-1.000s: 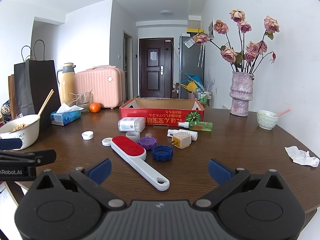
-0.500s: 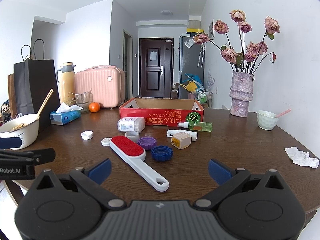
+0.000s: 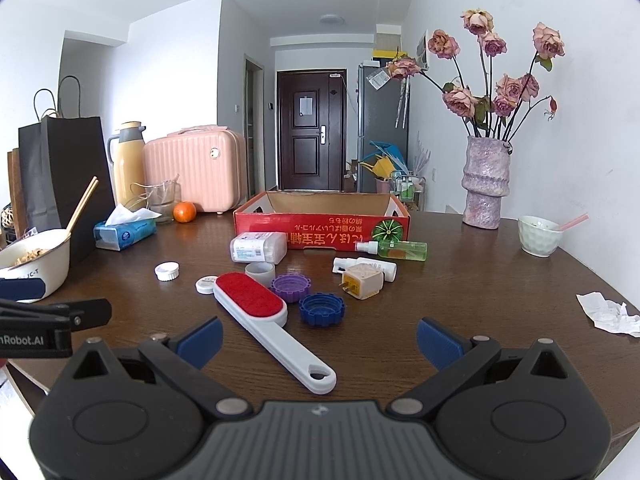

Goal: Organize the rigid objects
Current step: 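Move the right gripper onto the red-and-white lint brush and close it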

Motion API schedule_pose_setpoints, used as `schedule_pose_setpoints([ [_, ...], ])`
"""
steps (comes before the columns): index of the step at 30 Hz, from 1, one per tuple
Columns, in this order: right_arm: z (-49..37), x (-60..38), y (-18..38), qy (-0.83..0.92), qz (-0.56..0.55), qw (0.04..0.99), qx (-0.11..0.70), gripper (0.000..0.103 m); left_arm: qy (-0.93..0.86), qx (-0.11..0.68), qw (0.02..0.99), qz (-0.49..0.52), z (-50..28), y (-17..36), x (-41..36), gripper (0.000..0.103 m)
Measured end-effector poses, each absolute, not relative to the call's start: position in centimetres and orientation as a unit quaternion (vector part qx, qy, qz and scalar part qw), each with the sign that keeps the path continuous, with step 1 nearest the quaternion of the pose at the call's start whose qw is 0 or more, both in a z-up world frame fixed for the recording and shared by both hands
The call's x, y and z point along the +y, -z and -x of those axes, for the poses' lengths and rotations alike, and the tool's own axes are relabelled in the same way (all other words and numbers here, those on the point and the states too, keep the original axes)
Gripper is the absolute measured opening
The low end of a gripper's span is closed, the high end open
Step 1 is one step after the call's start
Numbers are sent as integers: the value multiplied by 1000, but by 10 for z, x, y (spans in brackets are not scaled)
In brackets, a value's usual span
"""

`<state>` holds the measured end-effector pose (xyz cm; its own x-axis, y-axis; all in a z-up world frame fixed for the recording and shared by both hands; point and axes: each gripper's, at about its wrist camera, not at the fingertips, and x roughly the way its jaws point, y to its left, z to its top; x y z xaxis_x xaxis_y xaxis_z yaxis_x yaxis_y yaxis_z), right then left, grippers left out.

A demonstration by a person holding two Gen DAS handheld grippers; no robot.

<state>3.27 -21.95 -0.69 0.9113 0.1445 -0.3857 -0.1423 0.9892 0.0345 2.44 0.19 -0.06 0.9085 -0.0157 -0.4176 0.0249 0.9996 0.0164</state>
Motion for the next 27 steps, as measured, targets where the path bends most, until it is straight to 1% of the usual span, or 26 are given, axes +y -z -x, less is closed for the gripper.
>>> schedule_pose_setpoints([
  [27,-91,-210,24,-92,1,968,235,103,9,250,968,-10,-79,12,6,103],
])
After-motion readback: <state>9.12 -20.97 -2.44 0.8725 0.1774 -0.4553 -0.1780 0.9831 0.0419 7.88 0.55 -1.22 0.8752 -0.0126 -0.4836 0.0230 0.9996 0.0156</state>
